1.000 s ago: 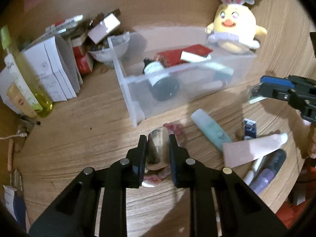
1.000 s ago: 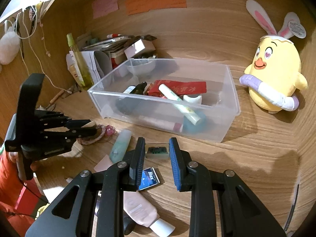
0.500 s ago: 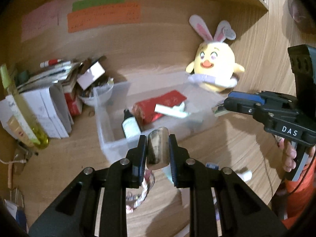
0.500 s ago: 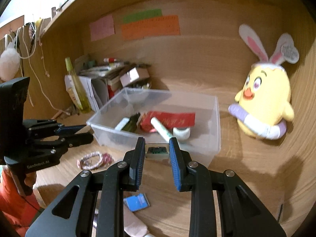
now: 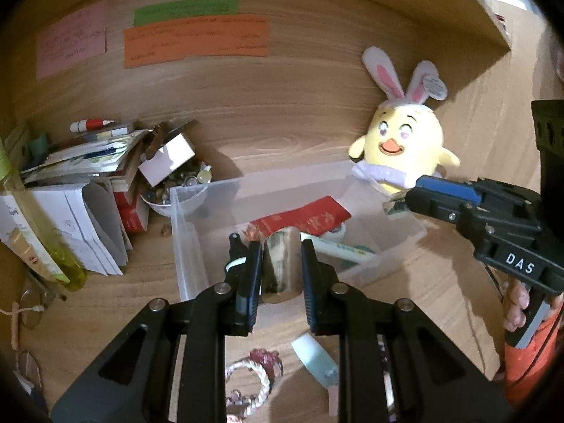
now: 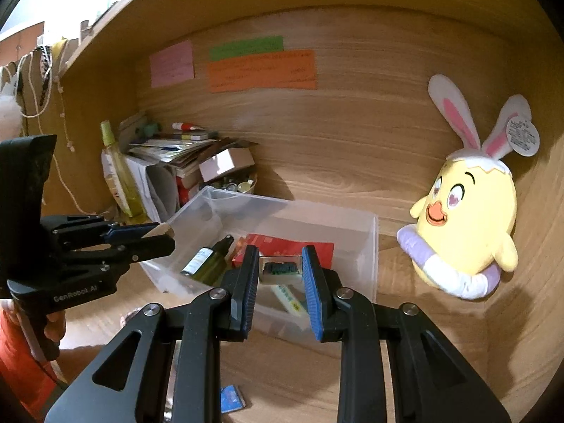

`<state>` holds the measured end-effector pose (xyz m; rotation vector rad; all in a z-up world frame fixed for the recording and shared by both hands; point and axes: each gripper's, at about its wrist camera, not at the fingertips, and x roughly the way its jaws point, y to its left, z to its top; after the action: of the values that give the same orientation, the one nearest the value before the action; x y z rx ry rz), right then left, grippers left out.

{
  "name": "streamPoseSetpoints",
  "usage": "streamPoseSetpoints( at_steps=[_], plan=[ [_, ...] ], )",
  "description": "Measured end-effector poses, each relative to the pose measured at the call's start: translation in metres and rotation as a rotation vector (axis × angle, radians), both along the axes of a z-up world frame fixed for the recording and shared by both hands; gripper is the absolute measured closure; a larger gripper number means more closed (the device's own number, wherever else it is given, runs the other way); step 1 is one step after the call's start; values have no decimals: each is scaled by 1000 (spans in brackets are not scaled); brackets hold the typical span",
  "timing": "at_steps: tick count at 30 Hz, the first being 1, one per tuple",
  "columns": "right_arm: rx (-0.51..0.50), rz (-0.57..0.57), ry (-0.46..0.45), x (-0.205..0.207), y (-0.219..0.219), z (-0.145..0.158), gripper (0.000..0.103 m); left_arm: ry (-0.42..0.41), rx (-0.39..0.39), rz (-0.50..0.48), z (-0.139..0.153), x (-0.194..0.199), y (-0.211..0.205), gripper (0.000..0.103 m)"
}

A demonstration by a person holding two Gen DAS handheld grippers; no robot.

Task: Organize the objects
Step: 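Carry the bracelet and green card into the clear box and release both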

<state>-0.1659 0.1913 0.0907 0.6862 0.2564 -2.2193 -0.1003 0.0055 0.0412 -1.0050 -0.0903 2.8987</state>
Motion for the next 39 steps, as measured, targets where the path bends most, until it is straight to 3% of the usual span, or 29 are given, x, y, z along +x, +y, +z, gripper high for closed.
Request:
streamPoseSetpoints(
  at_steps=[20,33,36,39],
  plan=[
    [89,-56,-73,-42,-20,-41,80,-114,-29,18,-35,-57,10,82],
    [180,-101,-20,-44,-30,-53,80,-143,-30,10,-47,-70,17,82],
    [192,-116,5,-43,-30,-51,80,-137,-32,7,-44,-67,17,78],
    [199,-123,9,-43,-28,-50,80,-117,-29,11,-38,-61,16,64]
  ],
)
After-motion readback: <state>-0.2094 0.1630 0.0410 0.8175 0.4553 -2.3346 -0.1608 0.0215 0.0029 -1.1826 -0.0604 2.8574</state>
